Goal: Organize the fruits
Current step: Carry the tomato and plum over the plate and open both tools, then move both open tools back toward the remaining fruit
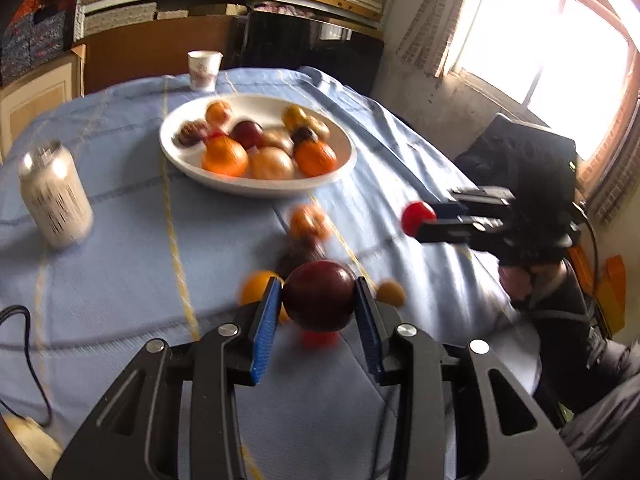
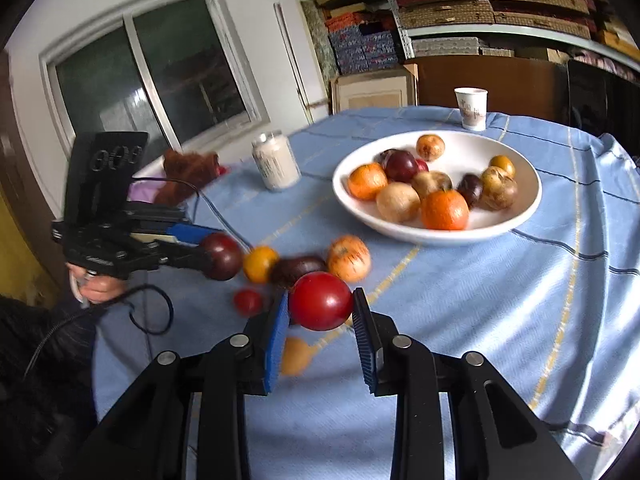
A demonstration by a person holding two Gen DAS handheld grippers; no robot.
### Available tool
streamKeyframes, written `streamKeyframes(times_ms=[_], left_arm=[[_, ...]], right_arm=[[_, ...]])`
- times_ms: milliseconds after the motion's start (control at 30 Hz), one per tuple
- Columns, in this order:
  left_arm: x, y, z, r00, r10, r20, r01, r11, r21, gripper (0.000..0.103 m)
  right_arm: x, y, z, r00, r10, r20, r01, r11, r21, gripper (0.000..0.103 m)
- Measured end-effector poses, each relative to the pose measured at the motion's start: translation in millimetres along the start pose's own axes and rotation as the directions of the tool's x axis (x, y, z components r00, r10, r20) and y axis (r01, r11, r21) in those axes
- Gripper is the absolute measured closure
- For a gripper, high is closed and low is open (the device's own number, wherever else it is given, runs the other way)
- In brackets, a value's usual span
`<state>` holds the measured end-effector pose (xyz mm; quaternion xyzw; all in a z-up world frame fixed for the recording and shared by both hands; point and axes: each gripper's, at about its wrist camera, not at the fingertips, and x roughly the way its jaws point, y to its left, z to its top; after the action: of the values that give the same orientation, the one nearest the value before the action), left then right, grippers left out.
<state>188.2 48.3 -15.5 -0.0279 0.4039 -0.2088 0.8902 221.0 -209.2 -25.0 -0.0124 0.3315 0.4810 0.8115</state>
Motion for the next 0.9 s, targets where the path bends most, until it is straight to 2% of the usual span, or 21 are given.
streamKeyframes(times_ms=[100,200,300,433,600,667,700,733,767,800,900], left_arm=[[0,15,34,0.999,0.044,0.019,-0.043,0.999,-0.025,0.066],[10,36,71,0.996,0.084,0.042,-0.081,0.993,-0.082,0.066],[35,64,106,0.991,0.128,0.035,-0.121,0.979,-0.162,0.066],[66,94,130,0.988,0.156,0.002,-0.151,0.958,-0.243,0.066],[90,100,138,0.974,0.223,-0.023,-0.223,0.950,-0.220,0.066],[96,100,138,0.975,0.222,-0.029,-0.223,0.950,-0.218,0.066],[97,98,137,0.975,0.220,-0.028,-0.221,0.951,-0.217,0.064],[96,96,138,0.975,0.221,-0.019,-0.219,0.951,-0.217,0.050],[93,95,138,0.973,0.230,-0.007,-0.226,0.949,-0.219,0.033],[89,92,137,0.971,0.241,0.010,-0.232,0.947,-0.222,0.029],[71,79,130,0.968,0.247,0.045,-0.234,0.951,-0.200,0.027]], right_arm=[[-1,-10,20,0.999,-0.028,0.045,0.025,0.998,0.064,0.071],[3,-22,45,0.987,-0.129,0.095,0.120,0.988,0.101,0.071],[20,-37,63,0.974,-0.205,0.099,0.187,0.968,0.166,0.071],[46,-54,70,0.969,-0.231,0.087,0.209,0.956,0.208,0.071],[65,-67,70,0.967,-0.243,0.073,0.222,0.950,0.219,0.071],[67,-67,72,0.965,-0.250,0.078,0.228,0.949,0.218,0.065],[64,-67,72,0.966,-0.243,0.088,0.219,0.950,0.222,0.052],[61,-66,71,0.964,-0.243,0.105,0.215,0.950,0.226,0.047],[56,-63,72,0.962,-0.243,0.123,0.211,0.951,0.224,0.047],[53,-61,72,0.961,-0.241,0.132,0.209,0.953,0.221,0.047],[41,-54,71,0.960,-0.234,0.153,0.198,0.956,0.218,0.044]])
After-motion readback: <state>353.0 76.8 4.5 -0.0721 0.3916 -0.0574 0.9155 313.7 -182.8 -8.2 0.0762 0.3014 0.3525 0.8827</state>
